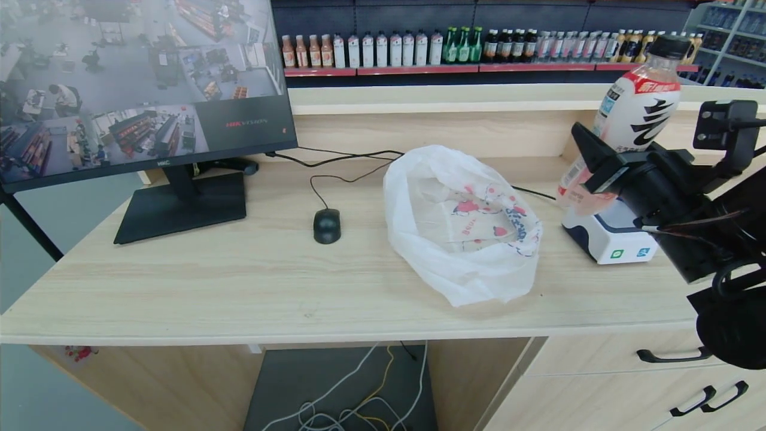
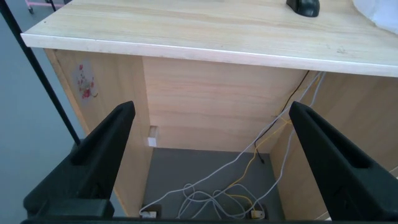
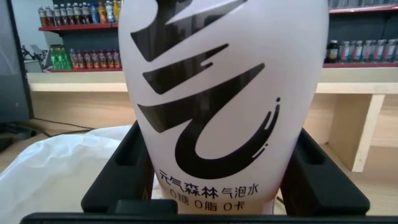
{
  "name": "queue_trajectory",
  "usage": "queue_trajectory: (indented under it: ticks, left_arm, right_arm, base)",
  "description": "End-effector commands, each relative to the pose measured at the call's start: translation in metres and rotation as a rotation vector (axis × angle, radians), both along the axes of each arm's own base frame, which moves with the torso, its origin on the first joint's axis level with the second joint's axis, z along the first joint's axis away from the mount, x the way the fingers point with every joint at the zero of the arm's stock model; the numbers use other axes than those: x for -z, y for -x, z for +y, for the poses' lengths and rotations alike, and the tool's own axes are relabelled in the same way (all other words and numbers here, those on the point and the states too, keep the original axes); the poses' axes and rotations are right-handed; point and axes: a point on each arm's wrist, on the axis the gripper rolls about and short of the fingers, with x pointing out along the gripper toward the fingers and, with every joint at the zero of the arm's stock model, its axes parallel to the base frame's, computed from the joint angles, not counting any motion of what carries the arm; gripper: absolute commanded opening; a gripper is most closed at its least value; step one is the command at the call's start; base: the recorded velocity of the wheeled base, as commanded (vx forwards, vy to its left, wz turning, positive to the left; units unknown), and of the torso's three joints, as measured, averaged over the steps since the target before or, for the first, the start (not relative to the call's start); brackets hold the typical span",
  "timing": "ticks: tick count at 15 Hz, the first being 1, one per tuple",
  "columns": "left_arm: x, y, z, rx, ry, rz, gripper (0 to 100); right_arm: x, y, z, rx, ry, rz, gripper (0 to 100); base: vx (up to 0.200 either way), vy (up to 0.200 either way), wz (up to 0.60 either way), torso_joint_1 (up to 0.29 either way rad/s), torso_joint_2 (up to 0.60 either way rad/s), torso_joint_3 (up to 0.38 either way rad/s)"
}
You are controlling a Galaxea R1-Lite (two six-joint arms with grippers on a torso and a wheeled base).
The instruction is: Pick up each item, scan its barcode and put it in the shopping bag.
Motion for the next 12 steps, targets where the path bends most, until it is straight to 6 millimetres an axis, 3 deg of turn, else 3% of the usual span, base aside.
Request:
queue_trajectory:
  ticks: [1, 5, 8, 12]
  left_arm:
    - [0.0, 0.0, 0.0, -0.001, 0.0, 0.0, 100]
    - [0.0, 0.0, 0.0, -0.001, 0.0, -0.002, 100]
    - [0.0, 0.0, 0.0, -0.001, 0.0, 0.0, 100]
    - [0.0, 0.0, 0.0, -0.001, 0.0, 0.0, 100]
  right_arm:
    - [0.005, 0.005, 0.015, -0.055, 0.016, 0.016, 0]
    - [0.014, -0.011, 0.039, -0.111, 0.025, 0.028, 0]
    - [0.008, -0.024, 0.063, -0.156, 0.03, 0.054, 0]
    - [0.015, -0.054, 0.081, -0.141, 0.025, 0.073, 0]
  base:
    - [0.0, 0.0, 0.0, 0.0, 0.0, 0.0]
    - [0.0, 0.0, 0.0, 0.0, 0.0, 0.0]
    - [0.0, 0.0, 0.0, 0.0, 0.0, 0.0]
    - [0.0, 0.0, 0.0, 0.0, 0.0, 0.0]
